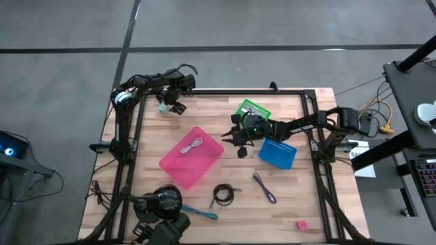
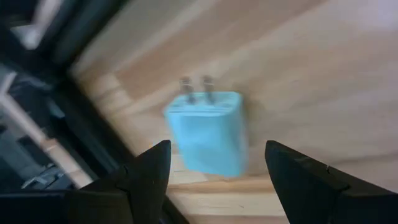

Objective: Pick and place items into bin
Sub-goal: Put the top white charger adapter into the blue bin

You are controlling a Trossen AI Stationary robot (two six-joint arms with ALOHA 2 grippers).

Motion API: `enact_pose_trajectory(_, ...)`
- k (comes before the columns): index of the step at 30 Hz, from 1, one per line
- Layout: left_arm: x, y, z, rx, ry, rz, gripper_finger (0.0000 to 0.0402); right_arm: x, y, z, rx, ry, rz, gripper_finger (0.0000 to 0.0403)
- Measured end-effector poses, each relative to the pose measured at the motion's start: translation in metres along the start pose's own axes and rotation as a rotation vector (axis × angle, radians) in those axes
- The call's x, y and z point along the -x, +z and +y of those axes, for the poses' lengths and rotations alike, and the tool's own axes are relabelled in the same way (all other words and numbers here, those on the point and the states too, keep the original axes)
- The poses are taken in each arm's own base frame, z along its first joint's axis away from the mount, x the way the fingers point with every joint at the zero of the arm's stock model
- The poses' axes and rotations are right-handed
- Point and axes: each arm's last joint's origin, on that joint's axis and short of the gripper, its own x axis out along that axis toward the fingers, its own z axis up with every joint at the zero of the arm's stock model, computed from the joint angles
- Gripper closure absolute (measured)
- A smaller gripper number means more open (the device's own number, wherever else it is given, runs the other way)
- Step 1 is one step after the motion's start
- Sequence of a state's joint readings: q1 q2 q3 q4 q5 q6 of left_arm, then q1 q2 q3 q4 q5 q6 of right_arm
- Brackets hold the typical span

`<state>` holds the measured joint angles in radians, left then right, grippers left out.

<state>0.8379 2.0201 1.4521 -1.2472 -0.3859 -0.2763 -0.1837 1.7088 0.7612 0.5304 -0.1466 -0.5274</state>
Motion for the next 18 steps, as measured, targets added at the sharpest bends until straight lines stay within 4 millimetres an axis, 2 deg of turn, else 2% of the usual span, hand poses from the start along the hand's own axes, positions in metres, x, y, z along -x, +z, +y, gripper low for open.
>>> enact_pose_trajectory(18,-0.021,-0.009,-0.001,0.029,-0.031,0.074,0.0157,0.000,0.000,0.000,-0.001,0.001,0.002,0.0339)
